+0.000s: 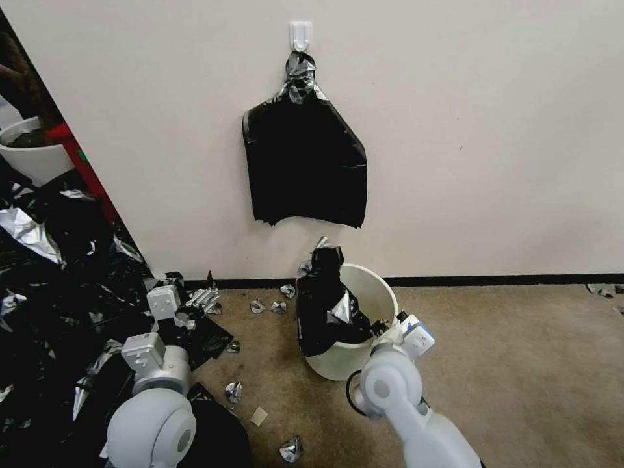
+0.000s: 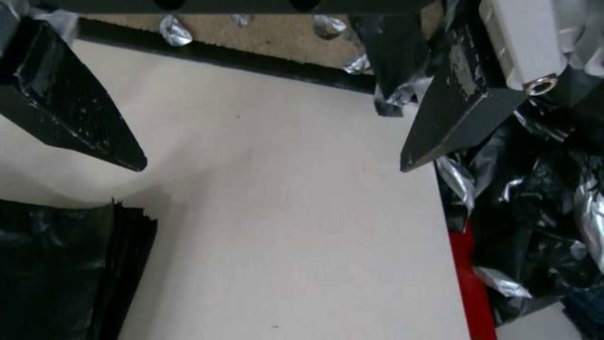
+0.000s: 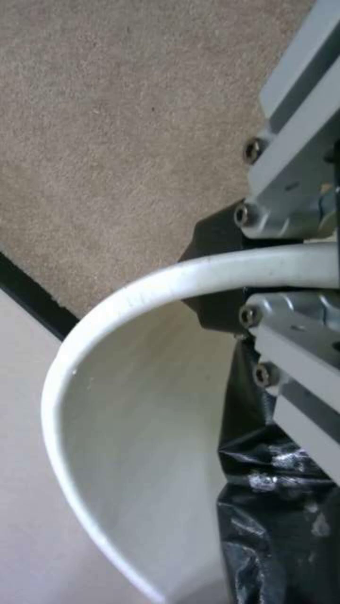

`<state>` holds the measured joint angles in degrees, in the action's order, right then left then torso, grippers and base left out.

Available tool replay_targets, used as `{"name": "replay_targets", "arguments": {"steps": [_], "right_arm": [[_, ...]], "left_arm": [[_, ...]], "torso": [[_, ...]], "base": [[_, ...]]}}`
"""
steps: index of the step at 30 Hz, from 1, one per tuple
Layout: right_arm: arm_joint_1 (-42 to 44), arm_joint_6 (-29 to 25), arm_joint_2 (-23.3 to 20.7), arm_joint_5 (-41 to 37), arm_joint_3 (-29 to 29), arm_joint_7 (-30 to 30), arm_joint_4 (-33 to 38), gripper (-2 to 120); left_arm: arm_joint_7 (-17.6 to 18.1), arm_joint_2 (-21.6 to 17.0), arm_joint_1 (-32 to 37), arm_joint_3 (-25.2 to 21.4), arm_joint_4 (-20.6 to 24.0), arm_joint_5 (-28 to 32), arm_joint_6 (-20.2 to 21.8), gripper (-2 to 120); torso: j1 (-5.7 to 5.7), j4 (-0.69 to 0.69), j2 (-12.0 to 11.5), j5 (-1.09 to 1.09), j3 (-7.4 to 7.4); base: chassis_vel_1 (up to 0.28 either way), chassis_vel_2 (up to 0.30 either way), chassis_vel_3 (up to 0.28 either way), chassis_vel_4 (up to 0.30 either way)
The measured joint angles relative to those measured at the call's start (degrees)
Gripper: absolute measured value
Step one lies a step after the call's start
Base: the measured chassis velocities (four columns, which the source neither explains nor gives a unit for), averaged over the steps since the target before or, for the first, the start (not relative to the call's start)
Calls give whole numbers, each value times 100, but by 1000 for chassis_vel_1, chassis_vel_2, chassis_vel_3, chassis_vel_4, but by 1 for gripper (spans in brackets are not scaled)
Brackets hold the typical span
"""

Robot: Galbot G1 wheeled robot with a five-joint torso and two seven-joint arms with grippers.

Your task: Place a trash bag onto the trash bin.

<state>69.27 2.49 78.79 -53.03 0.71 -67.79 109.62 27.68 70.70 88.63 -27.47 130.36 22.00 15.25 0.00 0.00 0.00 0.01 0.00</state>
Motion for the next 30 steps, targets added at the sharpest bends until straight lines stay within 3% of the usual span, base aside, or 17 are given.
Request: {"name": "replay_targets", "arguments": {"steps": [3,7,9,11,12,14,16,18,19,21,22,24,29,30], "right_arm": [[83,11,-9,146,-14,77,57,25],[145,10,-21,224,-10,130,151,34],[250,-51,-108,490,32,449,357,46],[260,-55,-122,513,38,494,380,46],[388,-90,-319,782,121,1178,712,55],[482,-112,-576,824,170,1938,1130,65],[487,-42,-708,677,167,2259,1351,68],[433,402,-956,209,128,2750,1733,78],[336,897,-1142,-53,94,3067,1866,85],[321,978,-1161,-71,91,3103,1873,85],[154,1790,-1313,18,35,3346,1821,94],[22,2286,-1371,327,-36,3330,1664,99],[-135,2711,-1357,620,-155,3158,1459,97],[-181,2804,-1326,653,-200,3119,1372,92]], "left_arm": [[2,-5,3,14,34,-6,-2,100],[2,-5,1,28,47,-9,-2,100],[2,-10,-16,43,44,-11,1,100],[2,-10,-18,43,42,-12,1,100],[2,-18,-61,44,-18,-12,1,100],[-1,-21,-123,37,-132,-13,0,100],[-7,-22,-169,33,-240,-13,-1,100],[-19,-18,-270,27,-469,-13,-18,100],[-26,-12,-340,26,-641,5,-32,100],[-27,-10,-350,26,-663,10,-34,100],[-31,5,-426,27,-836,101,-36,100],[-31,15,-449,22,-907,174,-35,100],[-32,16,-425,5,-928,212,-32,100],[-32,15,-409,3,-939,219,-31,100]], "torso": [[0,0,0,0,0],[0,0,0,-1,0],[0,0,0,0,0],[0,0,0,0,0],[0,-1,0,0,0],[0,-2,0,0,0],[0,-1,0,0,0],[0,-1,0,0,0],[0,-1,0,-1,0],[0,-1,0,-1,0],[0,-1,0,0,1],[0,-1,0,-1,1],[0,0,0,0,1],[0,0,0,0,1]], "base": [[0,0,0,0],[0,0,0,0],[0,0,0,0],[0,0,0,0],[0,0,0,0],[0,0,0,0],[0,0,0,0],[0,0,0,0],[0,0,0,0],[0,0,0,0],[0,0,0,0],[0,0,0,0],[0,0,0,0],[0,0,0,0]]}}
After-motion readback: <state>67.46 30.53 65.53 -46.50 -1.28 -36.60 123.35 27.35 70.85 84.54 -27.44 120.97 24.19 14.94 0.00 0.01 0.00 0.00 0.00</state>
